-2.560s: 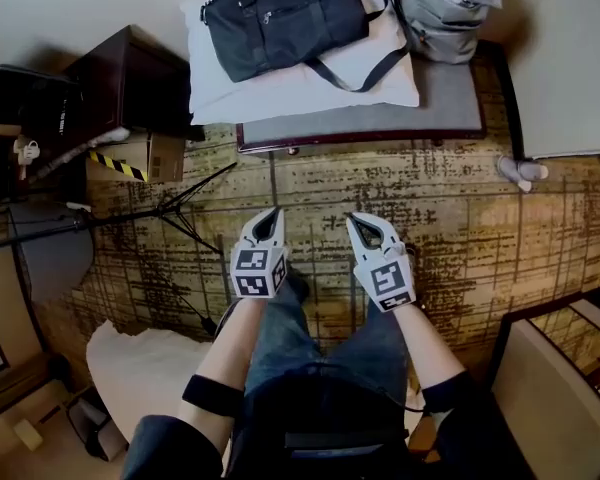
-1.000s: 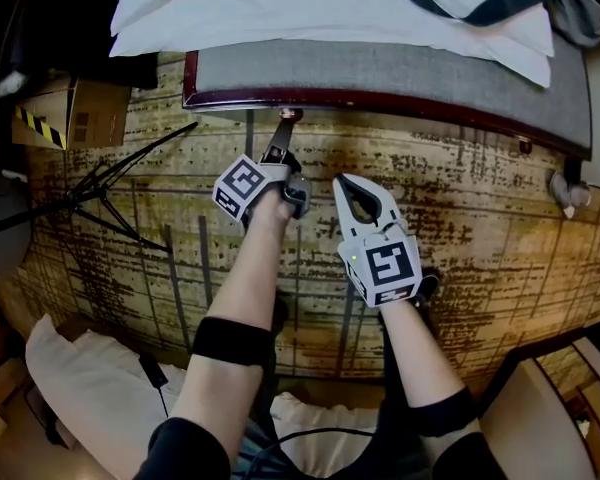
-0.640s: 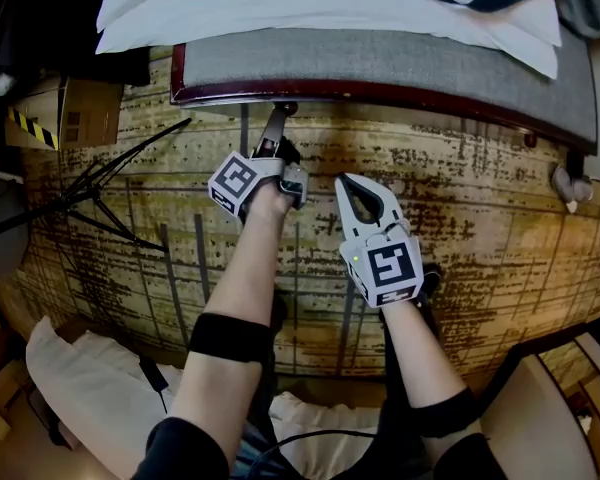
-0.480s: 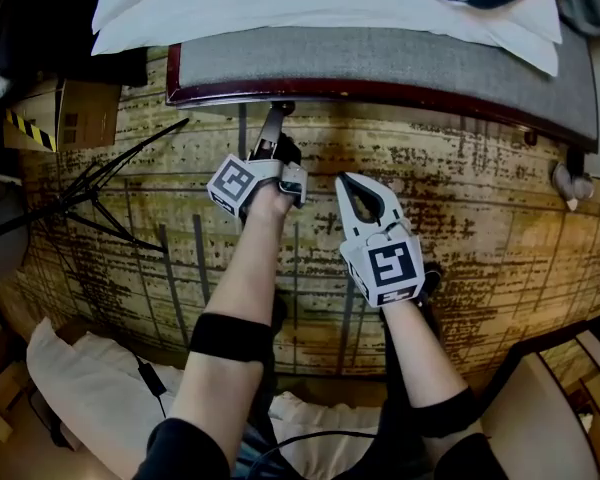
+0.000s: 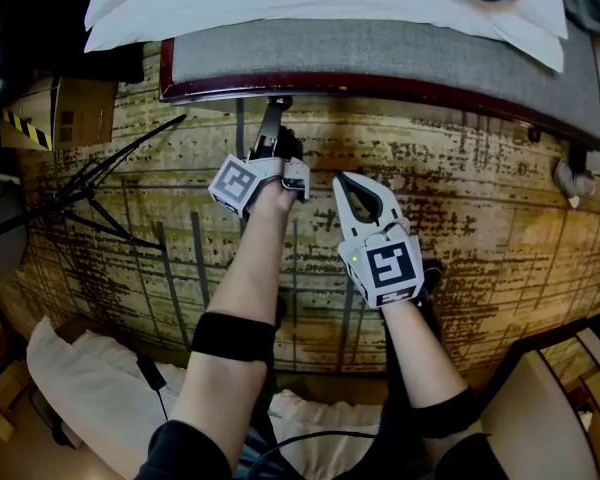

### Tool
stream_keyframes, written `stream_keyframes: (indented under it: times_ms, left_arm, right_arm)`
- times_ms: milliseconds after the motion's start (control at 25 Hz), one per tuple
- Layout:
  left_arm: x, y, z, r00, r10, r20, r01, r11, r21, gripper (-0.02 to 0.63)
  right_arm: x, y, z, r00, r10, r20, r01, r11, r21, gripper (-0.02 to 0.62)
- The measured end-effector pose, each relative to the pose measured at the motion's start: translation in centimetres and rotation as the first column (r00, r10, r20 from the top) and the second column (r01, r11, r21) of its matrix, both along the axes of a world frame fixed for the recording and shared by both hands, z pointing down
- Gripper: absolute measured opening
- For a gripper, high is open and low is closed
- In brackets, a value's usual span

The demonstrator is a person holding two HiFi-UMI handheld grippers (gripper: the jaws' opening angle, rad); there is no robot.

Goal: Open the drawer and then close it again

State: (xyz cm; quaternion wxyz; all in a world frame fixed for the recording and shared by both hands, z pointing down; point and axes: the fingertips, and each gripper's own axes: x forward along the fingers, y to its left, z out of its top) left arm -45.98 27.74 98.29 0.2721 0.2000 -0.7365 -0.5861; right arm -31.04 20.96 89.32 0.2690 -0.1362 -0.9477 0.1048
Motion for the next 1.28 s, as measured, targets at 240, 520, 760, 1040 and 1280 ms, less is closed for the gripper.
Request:
stream_keyframes:
  times_ms: [240, 520, 760, 1040, 1280]
  left_arm:
    - [0.2, 0.0, 0.0, 1.0, 0.007, -0.016, -0.007, 1.0, -0.013, 0.044]
    - [0.4, 0.2, -0.1, 1.0, 0.009, -0.011, -0.01, 0.999, -0.037, 0.043]
    - [1.5, 0.4, -0.3, 0.999, 0.043, -0.029, -0.044, 0.998, -0.047, 0.043]
    - [3.9, 1.6, 0.1, 0.998, 0.039, -0.054, -0.042, 0.997, -0.057, 0.044]
    - [6.4, 3.0, 0.4, 0.995, 0.084, -0.043, -0.088, 0.992, -0.092, 0.044]
  right_arm:
    - [0.2, 0.3, 0.1, 1.0, -0.002, -0.003, 0.002, 1.0, -0.001, 0.002]
    - [0.6, 0.9, -0.4, 1.0, -0.011, -0.002, 0.011, 1.0, -0.002, 0.002]
    - [1.3, 0.6, -0.6, 1.0, 0.0, -0.022, 0.0, 1.0, -0.001, 0.002]
    - [2.6, 1.2, -1.7, 0.999, -0.03, -0.03, 0.03, 1.0, 0.002, 0.002]
    - [4.3, 2.9, -1.7, 0.995, -0.094, -0.043, 0.094, 0.996, 0.004, 0.002]
